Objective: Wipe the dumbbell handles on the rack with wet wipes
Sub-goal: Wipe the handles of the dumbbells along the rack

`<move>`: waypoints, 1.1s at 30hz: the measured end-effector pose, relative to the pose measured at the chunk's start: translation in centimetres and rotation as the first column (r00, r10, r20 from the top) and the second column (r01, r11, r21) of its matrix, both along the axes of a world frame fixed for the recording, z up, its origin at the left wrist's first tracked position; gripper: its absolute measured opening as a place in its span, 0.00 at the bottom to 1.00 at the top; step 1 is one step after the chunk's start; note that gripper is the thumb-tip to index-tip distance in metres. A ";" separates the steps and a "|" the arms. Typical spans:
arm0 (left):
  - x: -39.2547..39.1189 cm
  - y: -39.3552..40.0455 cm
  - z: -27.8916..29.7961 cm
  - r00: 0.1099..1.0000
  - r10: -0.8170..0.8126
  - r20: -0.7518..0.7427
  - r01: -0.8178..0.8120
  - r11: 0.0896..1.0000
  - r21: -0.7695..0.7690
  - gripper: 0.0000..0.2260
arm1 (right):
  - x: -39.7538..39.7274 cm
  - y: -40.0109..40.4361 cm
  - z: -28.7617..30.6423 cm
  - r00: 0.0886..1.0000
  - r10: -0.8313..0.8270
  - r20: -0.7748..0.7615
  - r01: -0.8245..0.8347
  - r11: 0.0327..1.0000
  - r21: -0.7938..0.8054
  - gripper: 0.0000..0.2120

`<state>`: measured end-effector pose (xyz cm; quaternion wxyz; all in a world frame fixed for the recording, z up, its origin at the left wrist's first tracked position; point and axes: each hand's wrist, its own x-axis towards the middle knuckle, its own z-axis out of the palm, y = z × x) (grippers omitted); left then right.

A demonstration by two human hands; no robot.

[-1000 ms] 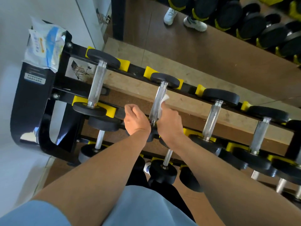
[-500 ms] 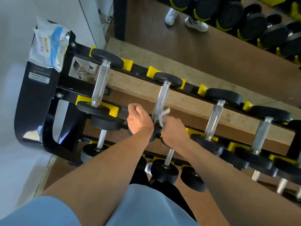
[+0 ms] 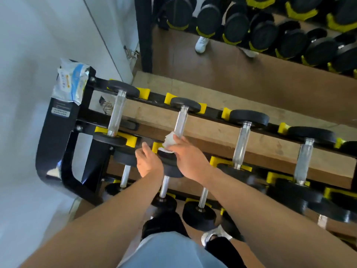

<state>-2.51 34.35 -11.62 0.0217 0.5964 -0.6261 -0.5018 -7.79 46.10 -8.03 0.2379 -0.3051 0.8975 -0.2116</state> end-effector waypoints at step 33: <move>-1.9 20.8 6.2 0.945 -0.254 -0.205 0.256 0.967 -0.020 0.07 | -2.1 25.1 6.8 0.189 -0.876 0.443 0.981 0.183 -0.055 0.10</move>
